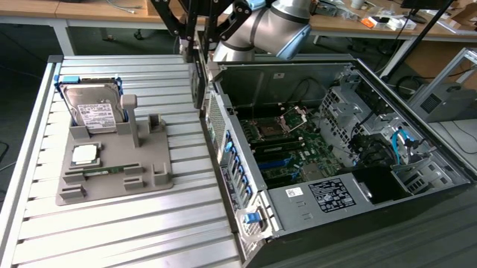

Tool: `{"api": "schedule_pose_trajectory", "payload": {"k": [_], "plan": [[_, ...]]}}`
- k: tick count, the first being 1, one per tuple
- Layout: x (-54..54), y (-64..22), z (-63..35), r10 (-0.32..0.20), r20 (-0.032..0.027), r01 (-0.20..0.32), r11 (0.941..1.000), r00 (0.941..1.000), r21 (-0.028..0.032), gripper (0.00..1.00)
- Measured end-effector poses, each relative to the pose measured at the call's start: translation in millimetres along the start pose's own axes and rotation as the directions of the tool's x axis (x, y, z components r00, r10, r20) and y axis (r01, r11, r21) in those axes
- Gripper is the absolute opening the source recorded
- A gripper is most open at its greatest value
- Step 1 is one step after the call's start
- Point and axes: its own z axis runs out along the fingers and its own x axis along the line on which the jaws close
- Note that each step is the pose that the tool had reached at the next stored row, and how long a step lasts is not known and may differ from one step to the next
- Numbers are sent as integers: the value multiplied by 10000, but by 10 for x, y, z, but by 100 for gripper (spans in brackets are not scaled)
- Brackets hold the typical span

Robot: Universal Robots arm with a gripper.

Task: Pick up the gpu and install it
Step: 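Pick up the gpu and move the gpu toward the slot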

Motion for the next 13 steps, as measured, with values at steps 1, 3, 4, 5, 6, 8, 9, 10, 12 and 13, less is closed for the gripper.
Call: {"api": "schedule_pose_trajectory", "payload": {"k": [1, 3, 4, 5, 6, 8, 9, 10, 12, 13], "plan": [[-8, 1, 0, 0, 1, 0, 10000, 10000, 9, 27], [-26, 2, 0, 1, 3, -1, 10000, 10000, 30, 27], [-35, 3, 0, 2, 3, -2, 10000, 10000, 40, 27], [-44, 4, -1, 2, 4, -2, 10000, 10000, 50, 27], [-55, 4, -1, 2, 4, -2, 10000, 10000, 60, 27], [-78, 6, -1, 3, 7, -3, 10000, 10000, 80, 27], [-86, 7, -2, 4, 6, -4, 10000, 10000, 87, 27], [-97, 8, -1, 4, 8, -4, 10000, 10000, 94, 27], [-116, 9, -2, 4, 8, -4, 9999, 10000, 107, 27], [-123, 10, -2, 3, 9, -4, 9999, 10000, 113, 27]]}}
